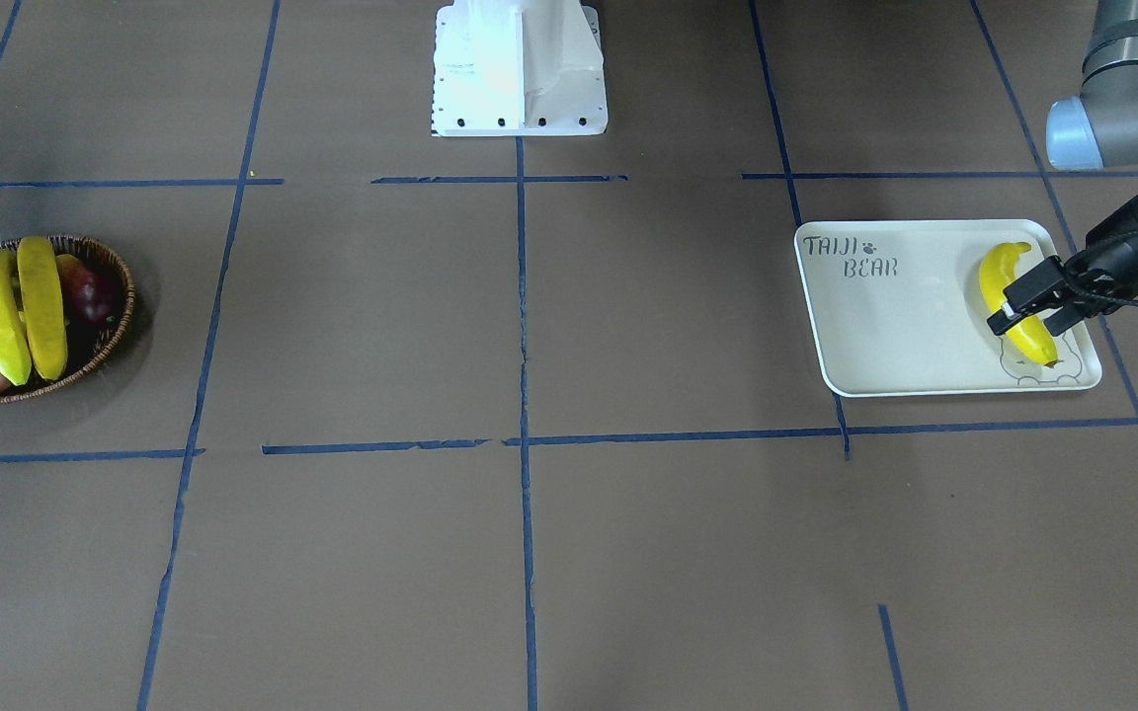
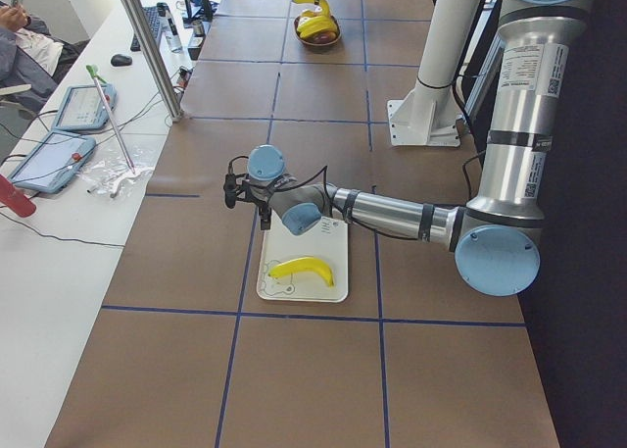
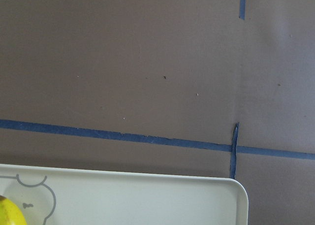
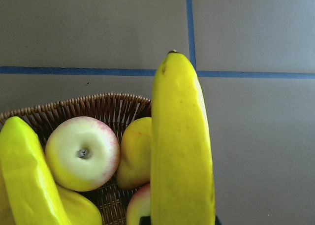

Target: Transfer all bananas from basket to plate

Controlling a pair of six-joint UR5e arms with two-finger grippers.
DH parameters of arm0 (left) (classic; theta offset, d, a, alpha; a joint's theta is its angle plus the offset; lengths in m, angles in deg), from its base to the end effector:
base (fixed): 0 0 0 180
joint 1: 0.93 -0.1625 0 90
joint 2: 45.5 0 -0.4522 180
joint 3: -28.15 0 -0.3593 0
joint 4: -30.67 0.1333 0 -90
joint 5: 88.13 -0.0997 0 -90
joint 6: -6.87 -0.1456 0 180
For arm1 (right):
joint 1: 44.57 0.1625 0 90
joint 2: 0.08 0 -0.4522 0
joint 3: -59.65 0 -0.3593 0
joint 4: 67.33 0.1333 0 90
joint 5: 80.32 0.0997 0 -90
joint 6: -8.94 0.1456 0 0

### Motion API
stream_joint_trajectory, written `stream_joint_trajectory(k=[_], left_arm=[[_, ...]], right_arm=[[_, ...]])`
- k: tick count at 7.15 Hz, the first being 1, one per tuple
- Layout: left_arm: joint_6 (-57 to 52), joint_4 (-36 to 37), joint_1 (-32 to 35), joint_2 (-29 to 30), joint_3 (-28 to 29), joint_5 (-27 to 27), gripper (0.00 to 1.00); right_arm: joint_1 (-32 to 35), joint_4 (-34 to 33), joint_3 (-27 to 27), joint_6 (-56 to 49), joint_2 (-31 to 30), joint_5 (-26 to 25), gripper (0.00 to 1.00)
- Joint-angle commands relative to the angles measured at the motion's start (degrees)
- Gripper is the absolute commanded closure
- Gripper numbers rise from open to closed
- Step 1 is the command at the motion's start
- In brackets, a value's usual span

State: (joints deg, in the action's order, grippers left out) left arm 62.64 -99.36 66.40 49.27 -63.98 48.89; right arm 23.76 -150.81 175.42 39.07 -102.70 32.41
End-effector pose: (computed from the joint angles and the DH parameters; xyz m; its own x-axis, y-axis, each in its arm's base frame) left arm 0.1815 -0.5039 0.5649 0.4556 -0.0958 -0.8850 0.2017 0.9794 -0.0021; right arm -0.0725 -0.3910 0.6149 0.8743 0.0402 0.4836 -0.1054 0.9885 0.1085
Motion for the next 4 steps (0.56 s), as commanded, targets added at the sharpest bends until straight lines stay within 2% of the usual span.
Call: stream_joint_trajectory(k=[1,3,4], left_arm=[[0.30,0.21,0.00,0.59,-0.06,0.09,0.00],[1.43,0.21,0.00,3.12,-0.76,0.09,0.00],[6.14,0.13,-0.79,6.19,-0.68,0.09,0.00]], right_arm=[[1.54,-6.86,2.98,-2.36,6.60,1.34,1.00],[1.28,-6.79,0.27,-1.74,16.00,11.41,0.99],[0.32,-6.61,-1.84,1.31,21.26,15.99,0.98]])
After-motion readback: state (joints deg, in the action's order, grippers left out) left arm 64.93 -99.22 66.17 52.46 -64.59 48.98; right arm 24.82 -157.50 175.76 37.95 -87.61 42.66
